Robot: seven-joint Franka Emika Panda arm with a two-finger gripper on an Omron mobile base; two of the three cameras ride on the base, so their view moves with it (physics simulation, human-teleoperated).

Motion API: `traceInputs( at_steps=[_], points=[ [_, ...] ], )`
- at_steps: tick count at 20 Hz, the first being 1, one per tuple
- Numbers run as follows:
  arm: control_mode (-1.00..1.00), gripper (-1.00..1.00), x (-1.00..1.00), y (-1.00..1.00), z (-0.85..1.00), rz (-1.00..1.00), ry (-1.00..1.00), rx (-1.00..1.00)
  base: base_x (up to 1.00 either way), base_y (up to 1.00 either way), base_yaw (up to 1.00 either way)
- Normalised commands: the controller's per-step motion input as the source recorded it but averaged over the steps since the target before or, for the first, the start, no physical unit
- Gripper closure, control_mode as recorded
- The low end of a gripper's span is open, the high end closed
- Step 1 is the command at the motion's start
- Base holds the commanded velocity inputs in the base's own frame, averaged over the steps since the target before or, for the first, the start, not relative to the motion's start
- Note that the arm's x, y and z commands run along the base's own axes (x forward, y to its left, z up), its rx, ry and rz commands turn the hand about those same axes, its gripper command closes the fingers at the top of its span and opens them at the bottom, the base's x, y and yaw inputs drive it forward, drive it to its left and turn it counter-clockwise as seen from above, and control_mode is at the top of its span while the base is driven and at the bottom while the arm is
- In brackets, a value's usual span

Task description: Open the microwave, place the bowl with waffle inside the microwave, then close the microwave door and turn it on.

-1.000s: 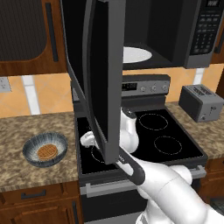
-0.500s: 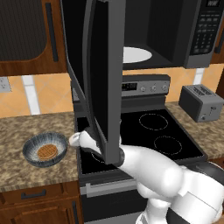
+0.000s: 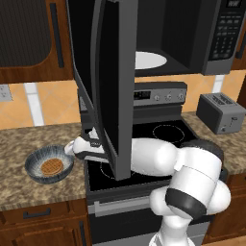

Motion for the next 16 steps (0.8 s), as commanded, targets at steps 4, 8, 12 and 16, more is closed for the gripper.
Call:
traceInputs(
  at_steps=[4, 8, 12, 16],
  points=[
    [-1.0, -1.0, 0.25, 0.38, -0.17, 0.0, 0.05, 0.0, 0.0, 0.0, 0.0],
    [-1.0, -1.0, 0.07, 0.32, -0.29, 0.0, 0.1, 0.0, 0.0, 0.0, 0.0],
    [-1.0, -1.0, 0.0, 0.22, -0.31, 0.0, 0.09, 0.0, 0.0, 0.0, 0.0],
    [-1.0, -1.0, 0.0, 0.21, -0.26, 0.0, 0.07, 0.0, 0.0, 0.0, 0.0]
  ],
)
